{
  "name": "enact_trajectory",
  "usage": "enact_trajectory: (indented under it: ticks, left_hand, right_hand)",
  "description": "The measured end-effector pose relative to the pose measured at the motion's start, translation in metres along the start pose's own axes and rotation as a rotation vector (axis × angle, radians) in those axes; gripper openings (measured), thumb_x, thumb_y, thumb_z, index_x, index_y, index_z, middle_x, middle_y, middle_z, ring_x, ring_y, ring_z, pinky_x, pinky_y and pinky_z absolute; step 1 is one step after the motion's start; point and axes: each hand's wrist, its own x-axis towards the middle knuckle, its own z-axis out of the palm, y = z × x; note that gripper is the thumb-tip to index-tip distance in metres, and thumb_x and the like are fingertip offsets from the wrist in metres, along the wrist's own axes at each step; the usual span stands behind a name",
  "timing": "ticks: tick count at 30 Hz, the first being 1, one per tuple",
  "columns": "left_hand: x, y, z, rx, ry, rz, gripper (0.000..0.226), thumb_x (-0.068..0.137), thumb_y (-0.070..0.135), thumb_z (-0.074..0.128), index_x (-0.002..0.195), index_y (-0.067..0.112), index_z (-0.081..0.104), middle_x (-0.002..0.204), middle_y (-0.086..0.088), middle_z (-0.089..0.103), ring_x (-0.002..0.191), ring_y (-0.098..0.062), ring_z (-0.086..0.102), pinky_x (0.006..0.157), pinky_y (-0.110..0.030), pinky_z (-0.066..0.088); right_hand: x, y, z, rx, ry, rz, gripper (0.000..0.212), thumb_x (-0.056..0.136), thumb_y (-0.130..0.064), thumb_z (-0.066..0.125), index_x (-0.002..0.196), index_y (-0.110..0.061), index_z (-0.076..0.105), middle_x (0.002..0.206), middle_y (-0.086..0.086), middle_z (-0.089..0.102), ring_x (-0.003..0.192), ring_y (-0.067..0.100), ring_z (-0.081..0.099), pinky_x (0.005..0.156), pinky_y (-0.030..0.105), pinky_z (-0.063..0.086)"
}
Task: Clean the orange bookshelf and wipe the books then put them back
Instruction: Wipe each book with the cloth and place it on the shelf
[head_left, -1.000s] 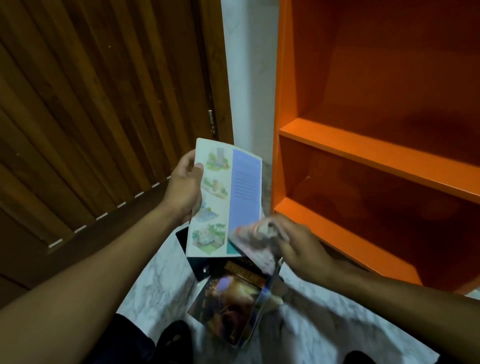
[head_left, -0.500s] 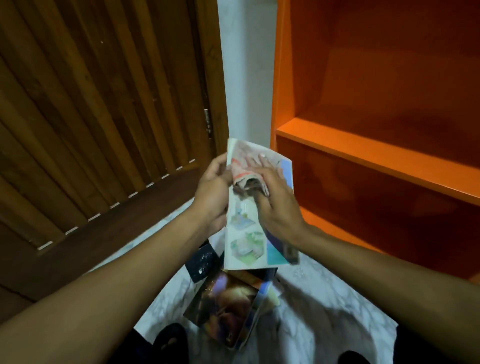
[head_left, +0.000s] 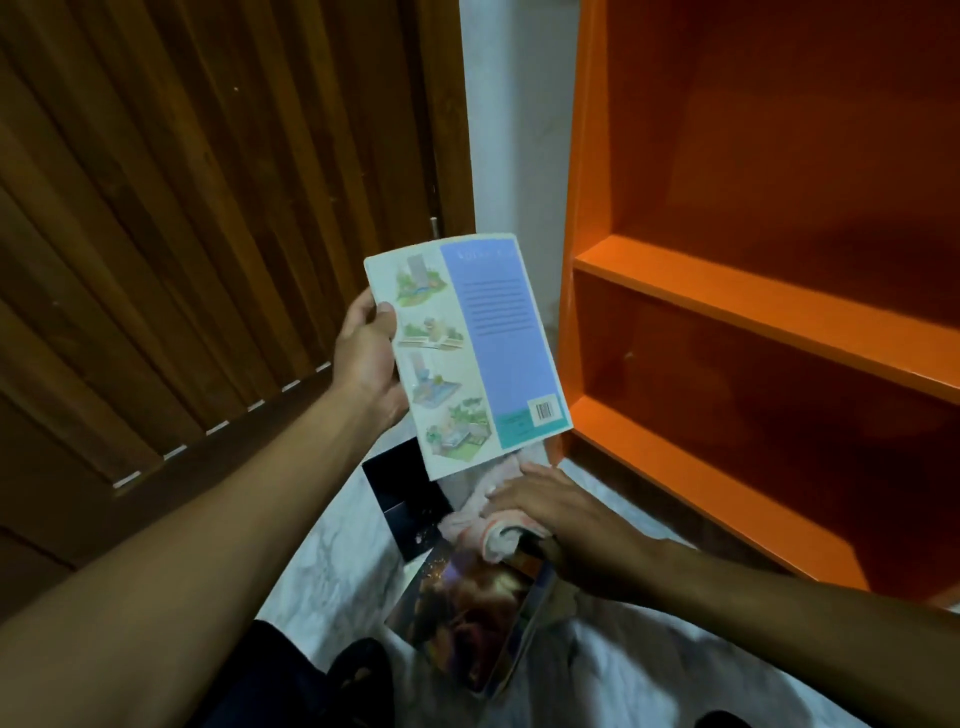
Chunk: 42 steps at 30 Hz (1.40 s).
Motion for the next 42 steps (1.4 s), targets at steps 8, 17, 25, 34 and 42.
enact_trajectory:
  ticks: [8,17,25,34,42]
  left_hand:
    - [0.004,0.006,-0.007,0.113,0.014,0.052,0.029,0.106,0.020,0.042,0.127,0.032,0.059,0.116,-0.001,0.072,0.104,-0.027,0.070,0.083,-0.058,0.057]
    - [0.008,-0.014,-0.004,0.294,0.035,0.063,0.029,0.106,0.023,0.042,0.134,0.025,0.052,0.106,-0.003,0.075,0.085,-0.021,0.074,0.062,-0.036,0.058]
    - [-0.007,-0.041,0.026,1.059,-0.150,0.201,0.067,0.100,0.044,0.051,0.157,0.028,0.020,0.164,-0.001,0.020,0.148,-0.032,0.027,0.112,-0.056,0.036]
    - [-0.029,-0.051,0.065,0.352,-0.013,-0.054,0.056,0.096,0.009,0.059,0.145,0.025,0.037,0.120,-0.012,0.062,0.094,-0.033,0.071,0.062,-0.048,0.062]
    - [-0.032,-0.031,0.068,0.487,-0.071,0.170,0.049,0.096,-0.004,0.049,0.134,0.027,0.049,0.105,0.002,0.070,0.086,-0.025,0.073,0.068,-0.064,0.058]
  right_hand:
    - [-0.004,0.036,-0.037,0.642,0.358,0.892,0.025,0.104,-0.007,0.040,0.105,-0.016,0.063,0.074,0.008,0.066,0.052,0.014,0.057,0.051,0.030,0.046]
    - [0.027,0.019,-0.074,1.266,0.408,0.828,0.017,0.098,-0.008,0.056,0.113,-0.003,0.062,0.110,0.023,0.071,0.096,0.039,0.071,0.076,0.048,0.062]
    - [0.045,0.015,-0.063,0.876,0.535,0.800,0.029,0.093,-0.005,0.064,0.121,-0.015,0.060,0.110,0.009,0.072,0.091,0.028,0.071,0.068,0.035,0.058]
    - [0.034,0.002,-0.060,0.088,0.459,0.441,0.032,0.088,-0.005,0.064,0.117,-0.015,0.059,0.097,-0.006,0.069,0.084,0.009,0.062,0.063,0.014,0.043]
    - [0.039,0.008,-0.086,0.229,0.495,0.444,0.031,0.092,-0.001,0.056,0.116,-0.020,0.064,0.109,-0.007,0.071,0.098,0.007,0.064,0.077,0.022,0.051]
